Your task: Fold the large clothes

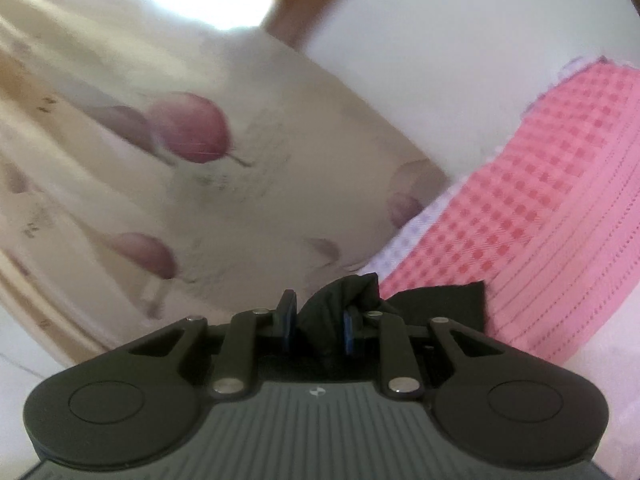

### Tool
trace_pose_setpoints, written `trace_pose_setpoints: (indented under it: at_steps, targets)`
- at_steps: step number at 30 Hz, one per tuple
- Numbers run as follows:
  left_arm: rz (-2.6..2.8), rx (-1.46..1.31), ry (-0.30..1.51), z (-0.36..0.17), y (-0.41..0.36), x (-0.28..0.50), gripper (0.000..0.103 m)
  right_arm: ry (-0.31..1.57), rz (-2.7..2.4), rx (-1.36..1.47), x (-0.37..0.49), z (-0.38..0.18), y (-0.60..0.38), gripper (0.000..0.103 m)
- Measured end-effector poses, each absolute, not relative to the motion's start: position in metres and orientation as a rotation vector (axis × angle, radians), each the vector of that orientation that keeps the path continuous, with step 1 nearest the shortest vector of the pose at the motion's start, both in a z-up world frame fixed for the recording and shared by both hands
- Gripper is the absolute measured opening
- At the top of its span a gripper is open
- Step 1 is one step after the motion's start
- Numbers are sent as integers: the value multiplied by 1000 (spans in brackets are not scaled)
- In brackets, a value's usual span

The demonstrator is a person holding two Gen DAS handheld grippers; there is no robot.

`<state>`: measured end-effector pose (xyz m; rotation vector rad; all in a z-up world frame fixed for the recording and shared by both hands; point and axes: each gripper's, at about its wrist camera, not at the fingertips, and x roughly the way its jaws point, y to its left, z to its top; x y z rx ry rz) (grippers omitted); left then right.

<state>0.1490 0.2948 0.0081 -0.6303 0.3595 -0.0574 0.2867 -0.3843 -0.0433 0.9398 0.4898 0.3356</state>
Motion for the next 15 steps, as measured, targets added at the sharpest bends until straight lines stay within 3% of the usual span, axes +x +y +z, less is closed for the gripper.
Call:
trace_pose_setpoints:
  at_steps: [2,5,6,7,8,12,15]
  targets:
    - [-24,-637,377,-2,295,161,40,500,323,985,302,-62,-385,31]
    - [-15,-648,392,-14,294,176,65,468,312,1062,311,-81,-386,61]
    - [1,-636,385,-17,292,178,80,448,305,1072,310,-83,-387,80]
    - [18,-618,360,-18,290,177,95,421,300,1074,308,-84,-387,87]
    - [36,-592,323,-17,287,175,101,409,304,1063,306,-84,-385,87]
    - [32,-535,278,-12,279,173,102,429,364,913,303,-70,-362,87]
    - [-81,-548,302,-12,260,180,97,472,451,641,307,-49,-307,86]
